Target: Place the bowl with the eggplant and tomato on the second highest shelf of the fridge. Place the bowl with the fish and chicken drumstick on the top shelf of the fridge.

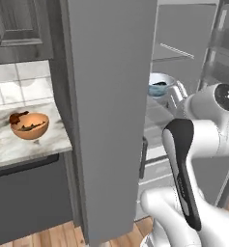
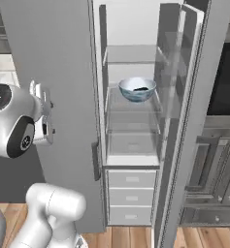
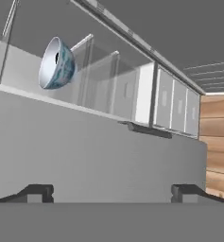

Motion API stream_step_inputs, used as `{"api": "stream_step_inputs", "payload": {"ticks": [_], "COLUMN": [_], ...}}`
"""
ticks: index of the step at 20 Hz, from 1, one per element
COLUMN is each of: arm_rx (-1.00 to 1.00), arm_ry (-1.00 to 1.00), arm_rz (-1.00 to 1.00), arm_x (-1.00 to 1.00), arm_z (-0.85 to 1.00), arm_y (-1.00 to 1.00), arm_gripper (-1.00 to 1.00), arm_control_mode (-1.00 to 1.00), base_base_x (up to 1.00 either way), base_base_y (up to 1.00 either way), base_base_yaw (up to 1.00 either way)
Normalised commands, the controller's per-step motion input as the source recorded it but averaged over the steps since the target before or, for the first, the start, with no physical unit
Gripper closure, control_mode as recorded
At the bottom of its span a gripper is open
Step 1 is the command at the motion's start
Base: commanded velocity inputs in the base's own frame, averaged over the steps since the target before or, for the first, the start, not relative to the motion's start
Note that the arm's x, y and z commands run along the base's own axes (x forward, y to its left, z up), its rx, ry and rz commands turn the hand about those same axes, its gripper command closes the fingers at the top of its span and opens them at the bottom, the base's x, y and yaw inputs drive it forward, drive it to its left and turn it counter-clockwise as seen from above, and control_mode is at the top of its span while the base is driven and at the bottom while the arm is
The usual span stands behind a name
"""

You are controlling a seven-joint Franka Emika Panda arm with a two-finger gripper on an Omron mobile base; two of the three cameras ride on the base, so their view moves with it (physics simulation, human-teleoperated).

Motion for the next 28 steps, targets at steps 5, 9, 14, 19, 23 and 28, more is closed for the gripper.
{"api": "stream_step_inputs", "payload": {"ticks": [5, 9, 14, 19, 23, 28], "arm_rx": [0.00, 0.00, 0.00, 0.00, 0.00, 0.00], "arm_ry": [0.00, 0.00, 0.00, 0.00, 0.00, 0.00], "arm_rz": [0.00, 0.00, 0.00, 0.00, 0.00, 0.00], "arm_x": [0.00, 0.00, 0.00, 0.00, 0.00, 0.00], "arm_z": [0.00, 0.00, 0.00, 0.00, 0.00, -0.06], "arm_y": [0.00, 0.00, 0.00, 0.00, 0.00, -0.09], "arm_gripper": [-1.00, -1.00, -1.00, -1.00, -1.00, -1.00], "arm_control_mode": [1.00, 1.00, 1.00, 1.00, 1.00, -1.00], "base_base_x": [0.29, 0.53, 0.72, 0.42, 0.43, 0.21], "base_base_y": [1.00, 1.00, 1.00, 0.55, 0.00, -0.01], "base_base_yaw": [0.39, 0.24, -0.03, -0.21, 0.00, 0.00]}}
